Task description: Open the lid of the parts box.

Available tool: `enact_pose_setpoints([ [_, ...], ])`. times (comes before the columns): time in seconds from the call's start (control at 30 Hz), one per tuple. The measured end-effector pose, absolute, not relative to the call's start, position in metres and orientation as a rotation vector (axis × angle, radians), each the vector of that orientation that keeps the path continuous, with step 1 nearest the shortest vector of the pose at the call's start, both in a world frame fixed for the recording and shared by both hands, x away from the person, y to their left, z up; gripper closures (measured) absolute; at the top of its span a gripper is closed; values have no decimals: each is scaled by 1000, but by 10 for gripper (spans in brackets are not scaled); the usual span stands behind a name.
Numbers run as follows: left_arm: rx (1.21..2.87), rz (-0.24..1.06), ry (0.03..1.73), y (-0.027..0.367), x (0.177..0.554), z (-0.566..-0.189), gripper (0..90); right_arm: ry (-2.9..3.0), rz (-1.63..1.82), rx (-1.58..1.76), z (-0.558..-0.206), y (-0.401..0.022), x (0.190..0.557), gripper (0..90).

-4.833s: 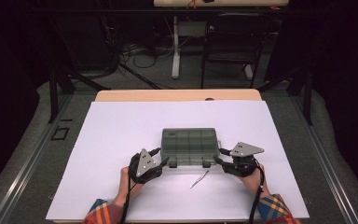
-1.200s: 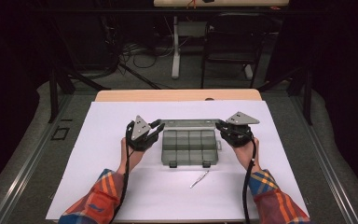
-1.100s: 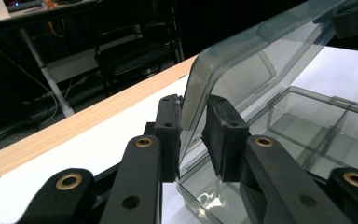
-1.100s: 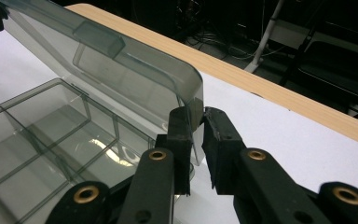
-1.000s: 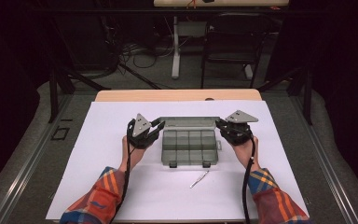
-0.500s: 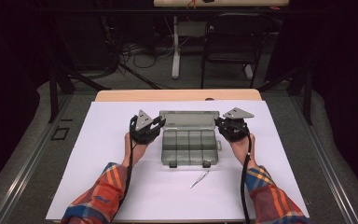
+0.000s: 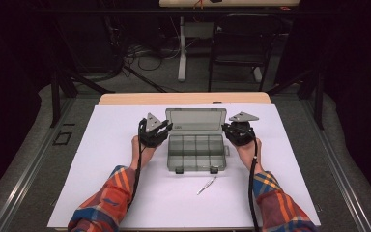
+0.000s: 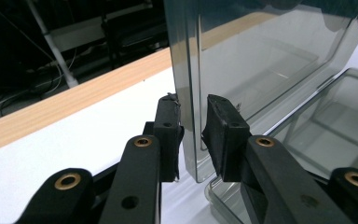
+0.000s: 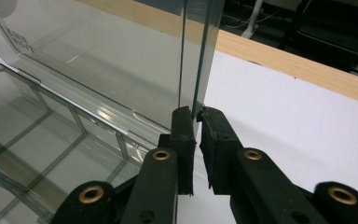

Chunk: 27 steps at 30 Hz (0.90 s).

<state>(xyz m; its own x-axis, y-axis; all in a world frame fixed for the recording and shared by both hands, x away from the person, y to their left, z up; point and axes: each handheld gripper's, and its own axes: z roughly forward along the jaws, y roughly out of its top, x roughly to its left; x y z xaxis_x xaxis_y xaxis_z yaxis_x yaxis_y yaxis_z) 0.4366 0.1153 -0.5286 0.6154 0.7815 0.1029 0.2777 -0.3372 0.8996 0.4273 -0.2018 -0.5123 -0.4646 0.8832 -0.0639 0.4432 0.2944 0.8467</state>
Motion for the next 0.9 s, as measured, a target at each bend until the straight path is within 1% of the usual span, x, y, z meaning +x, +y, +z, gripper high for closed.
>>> enact_pose_setpoints([
  [0.17, 1936, 705, 868, 110, 441, -537, 721, 2048, 1067, 1207, -519, -201, 431, 835],
  [0.2, 1936, 718, 890, 109, 442, -539, 704, 2052, 1061, 1216, -520, -201, 432, 833],
  [0.27, 1889, 673, 931, 110, 443, -544, 685, 2066, 1038, 1234, -524, -200, 434, 827],
  [0.3, 1879, 671, 953, 109, 444, -546, 653, 2074, 1013, 1245, -526, -198, 435, 815],
  [0.33, 1895, 670, 957, 109, 445, -547, 589, 2090, 975, 1226, -527, -196, 436, 786],
  [0.4, 1902, 661, 971, 110, 445, -549, 520, 2094, 934, 1215, -528, -192, 437, 770],
  [0.47, 1899, 639, 995, 116, 446, -548, 434, 2091, 925, 1211, -527, -191, 438, 730],
  [0.5, 1890, 640, 1003, 118, 447, -547, 406, 2089, 921, 1214, -527, -190, 438, 722],
  [0.53, 1882, 637, 1009, 121, 447, -545, 395, 2092, 915, 1206, -527, -189, 437, 708],
  [0.6, 1894, 603, 1001, 126, 447, -541, 359, 2090, 913, 1204, -526, -189, 436, 638],
  [0.67, 1943, 580, 965, 127, 445, -538, 320, 2091, 915, 1210, -524, -190, 434, 538],
  [0.73, 1981, 572, 930, 127, 441, -535, 259, 2091, 933, 1225, -522, -193, 432, 441],
  [0.77, 1993, 576, 914, 126, 437, -534, 202, 2093, 945, 1230, -520, -196, 430, 403],
  [0.83, 2012, 584, 876, 124, 430, -530, 184, 2093, 973, 1224, -518, -200, 425, 332],
  [0.9, 2050, 578, 832, 120, 424, -526, 152, 2104, 1006, 1210, -515, -205, 418, 281],
])
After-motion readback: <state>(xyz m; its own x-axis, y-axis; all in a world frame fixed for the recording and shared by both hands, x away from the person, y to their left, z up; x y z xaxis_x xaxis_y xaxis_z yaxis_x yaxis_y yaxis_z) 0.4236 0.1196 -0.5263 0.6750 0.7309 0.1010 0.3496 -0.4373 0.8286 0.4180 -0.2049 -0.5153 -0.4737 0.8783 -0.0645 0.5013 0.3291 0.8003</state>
